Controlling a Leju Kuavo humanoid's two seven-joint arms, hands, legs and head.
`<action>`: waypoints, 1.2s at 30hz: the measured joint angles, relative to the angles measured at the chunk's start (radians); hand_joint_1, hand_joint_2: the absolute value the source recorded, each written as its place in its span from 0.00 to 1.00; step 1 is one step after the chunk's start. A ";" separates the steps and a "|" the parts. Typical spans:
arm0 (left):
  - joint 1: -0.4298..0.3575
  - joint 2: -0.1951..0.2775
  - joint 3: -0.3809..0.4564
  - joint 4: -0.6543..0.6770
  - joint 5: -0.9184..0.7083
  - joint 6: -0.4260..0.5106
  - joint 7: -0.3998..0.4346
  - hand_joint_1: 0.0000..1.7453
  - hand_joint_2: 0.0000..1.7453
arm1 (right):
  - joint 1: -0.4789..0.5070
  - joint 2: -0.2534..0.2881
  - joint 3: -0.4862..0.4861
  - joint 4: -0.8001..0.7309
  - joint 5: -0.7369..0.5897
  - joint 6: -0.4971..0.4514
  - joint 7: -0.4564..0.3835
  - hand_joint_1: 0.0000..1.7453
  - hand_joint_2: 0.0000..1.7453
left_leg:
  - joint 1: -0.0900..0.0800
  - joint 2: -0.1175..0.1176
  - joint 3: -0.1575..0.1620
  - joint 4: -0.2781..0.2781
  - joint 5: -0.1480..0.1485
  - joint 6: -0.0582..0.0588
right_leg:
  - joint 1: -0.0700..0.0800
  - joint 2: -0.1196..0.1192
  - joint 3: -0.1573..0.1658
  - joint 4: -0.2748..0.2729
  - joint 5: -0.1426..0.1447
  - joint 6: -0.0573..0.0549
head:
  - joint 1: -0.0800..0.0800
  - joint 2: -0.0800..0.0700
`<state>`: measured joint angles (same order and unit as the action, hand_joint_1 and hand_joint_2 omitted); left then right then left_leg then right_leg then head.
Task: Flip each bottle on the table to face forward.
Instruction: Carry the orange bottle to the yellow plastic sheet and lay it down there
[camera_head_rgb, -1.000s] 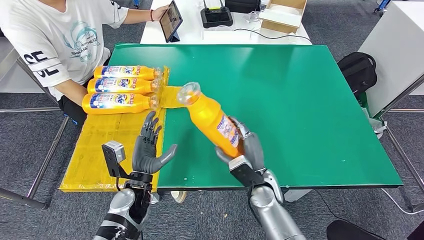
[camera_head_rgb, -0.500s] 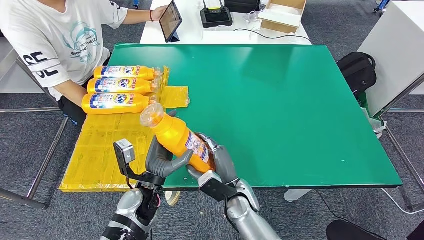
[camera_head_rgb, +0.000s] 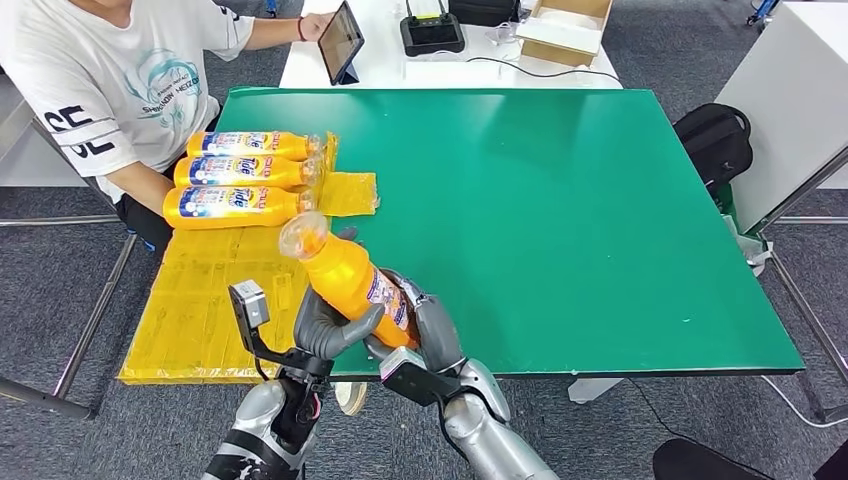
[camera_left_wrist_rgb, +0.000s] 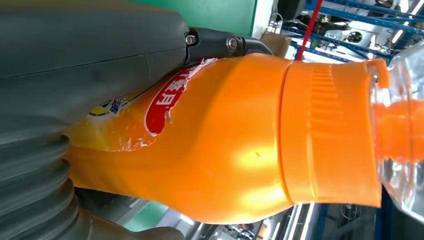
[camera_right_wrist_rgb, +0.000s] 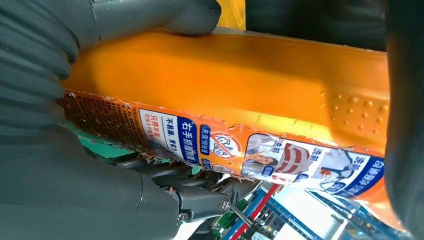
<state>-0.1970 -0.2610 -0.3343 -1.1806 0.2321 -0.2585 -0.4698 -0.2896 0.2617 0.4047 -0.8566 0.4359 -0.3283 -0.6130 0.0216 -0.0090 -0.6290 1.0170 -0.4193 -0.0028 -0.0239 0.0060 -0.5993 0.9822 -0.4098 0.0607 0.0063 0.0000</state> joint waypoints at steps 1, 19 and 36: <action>0.000 0.001 0.000 0.002 0.000 0.000 0.000 0.00 1.00 | -0.002 0.000 0.002 0.007 0.001 -0.001 0.000 1.00 1.00 | 0.000 0.000 0.000 0.000 0.000 0.000 | 0.000 0.000 0.000 0.000 0.000 0.000 | 0.000 0.000; 0.001 0.008 0.004 0.022 0.009 0.000 0.002 1.00 1.00 | -0.023 0.000 0.023 0.059 0.004 0.000 0.002 1.00 1.00 | 0.000 0.000 0.000 0.000 0.000 0.000 | 0.000 0.000 0.000 0.000 0.000 0.000 | 0.000 0.000; 0.001 0.008 0.013 0.022 0.021 0.005 0.001 1.00 1.00 | -0.028 0.000 0.031 0.072 0.000 0.002 0.008 0.74 0.75 | 0.000 0.000 0.000 0.000 0.000 0.000 | 0.000 0.000 0.000 0.000 0.000 0.000 | 0.000 0.000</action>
<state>-0.1963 -0.2533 -0.3209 -1.1585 0.2536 -0.2536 -0.4688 -0.3176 0.2612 0.4358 -0.7847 0.4355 -0.3258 -0.6049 0.0215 -0.0088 -0.6291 1.0170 -0.4193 -0.0028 -0.0240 0.0060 -0.5997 0.9821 -0.4098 0.0607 0.0062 0.0000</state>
